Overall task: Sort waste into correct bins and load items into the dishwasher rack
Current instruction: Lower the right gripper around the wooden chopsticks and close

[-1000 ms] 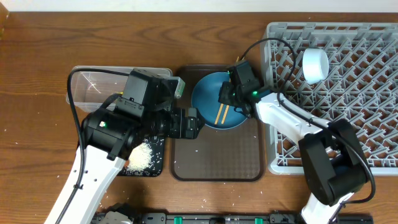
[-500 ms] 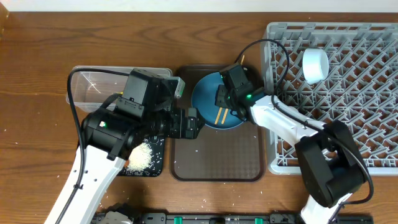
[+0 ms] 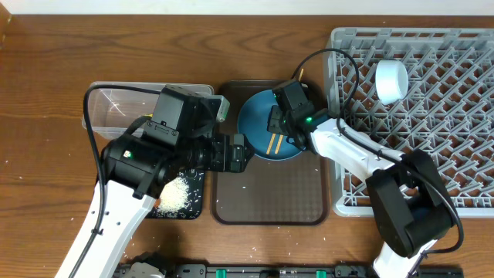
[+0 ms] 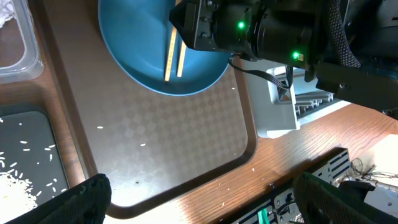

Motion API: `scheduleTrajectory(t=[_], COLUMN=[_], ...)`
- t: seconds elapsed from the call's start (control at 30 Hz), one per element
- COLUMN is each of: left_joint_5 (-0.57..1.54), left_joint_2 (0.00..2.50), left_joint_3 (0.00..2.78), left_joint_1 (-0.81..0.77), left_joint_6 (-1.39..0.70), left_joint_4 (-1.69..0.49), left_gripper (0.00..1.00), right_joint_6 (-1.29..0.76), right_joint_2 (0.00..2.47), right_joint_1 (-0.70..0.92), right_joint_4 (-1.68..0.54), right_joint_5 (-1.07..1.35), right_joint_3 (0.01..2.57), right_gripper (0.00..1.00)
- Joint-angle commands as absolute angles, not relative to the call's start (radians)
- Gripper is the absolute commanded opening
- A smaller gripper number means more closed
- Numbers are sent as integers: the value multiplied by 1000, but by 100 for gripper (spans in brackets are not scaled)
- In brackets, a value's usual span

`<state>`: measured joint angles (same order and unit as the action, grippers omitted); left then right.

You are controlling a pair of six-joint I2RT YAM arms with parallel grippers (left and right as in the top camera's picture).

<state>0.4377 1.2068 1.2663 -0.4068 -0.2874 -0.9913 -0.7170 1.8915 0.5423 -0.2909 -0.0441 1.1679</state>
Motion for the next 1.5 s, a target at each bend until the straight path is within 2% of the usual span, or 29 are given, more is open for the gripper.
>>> scheduleTrajectory(t=[0.0,1.47], left_joint_5=[429,429], left_joint_2=[1208,1208], left_joint_3=[1260,1260], left_joint_1=[-405,-405], left_joint_6=[-281,-281], left_joint_4=[-994,-994], left_gripper=[96,96], right_joint_6=[-729,-748], right_joint_2=[1901,1917], right_joint_1=[555,558], right_joint_4=[-292,-269], right_joint_5=[-74,-82], right_joint_3=[1172,1163], right_gripper=[22,29])
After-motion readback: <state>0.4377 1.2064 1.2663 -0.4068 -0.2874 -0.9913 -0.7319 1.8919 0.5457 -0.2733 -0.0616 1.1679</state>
